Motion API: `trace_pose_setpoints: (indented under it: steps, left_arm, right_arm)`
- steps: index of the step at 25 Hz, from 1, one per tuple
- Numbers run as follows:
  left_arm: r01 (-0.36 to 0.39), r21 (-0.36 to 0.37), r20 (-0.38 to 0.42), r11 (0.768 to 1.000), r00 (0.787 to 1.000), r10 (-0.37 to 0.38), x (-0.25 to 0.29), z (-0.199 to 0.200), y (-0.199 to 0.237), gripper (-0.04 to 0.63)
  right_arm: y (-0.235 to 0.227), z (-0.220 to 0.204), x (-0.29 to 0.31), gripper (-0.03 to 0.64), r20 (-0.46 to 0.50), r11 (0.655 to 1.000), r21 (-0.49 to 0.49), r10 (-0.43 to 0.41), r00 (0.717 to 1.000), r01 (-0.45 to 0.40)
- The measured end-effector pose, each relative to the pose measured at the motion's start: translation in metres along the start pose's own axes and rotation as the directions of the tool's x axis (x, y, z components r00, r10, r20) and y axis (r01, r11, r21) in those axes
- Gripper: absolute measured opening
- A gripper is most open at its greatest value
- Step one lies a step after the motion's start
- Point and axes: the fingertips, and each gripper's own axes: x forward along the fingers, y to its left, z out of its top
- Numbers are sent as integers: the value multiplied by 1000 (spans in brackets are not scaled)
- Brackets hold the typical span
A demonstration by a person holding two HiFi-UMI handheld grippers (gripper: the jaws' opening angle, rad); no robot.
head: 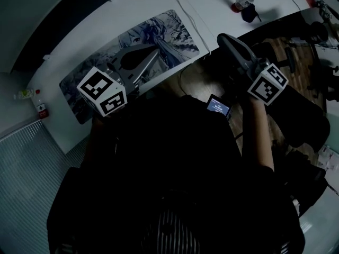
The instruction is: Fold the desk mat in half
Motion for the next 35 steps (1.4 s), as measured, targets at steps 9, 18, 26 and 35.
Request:
trace_pose_setpoints:
  steps: [9, 18, 26, 35]
  left_arm:
    - [56, -87, -25, 995, 998, -58, -3, -19, 7, 6]
    - [-67, -130, 32, 989, 997, 72, -3, 12, 44, 6]
    - [-190, -185, -7, 964, 981, 192, 23, 4, 70, 6]
    - [-243, -239, 46, 940, 964, 261, 38, 7, 77, 6]
  right_arm:
    - [-36, -22, 18, 5, -94, 992, -49, -125, 988, 120]
    - [-83, -25, 55, 6, -165, 1000, 6, -19, 986, 20]
    - [-143, -39, 86, 6, -228, 999, 36, 29, 973, -22]
    - [-197, -84, 110, 6, -338, 995, 88, 67, 939, -40]
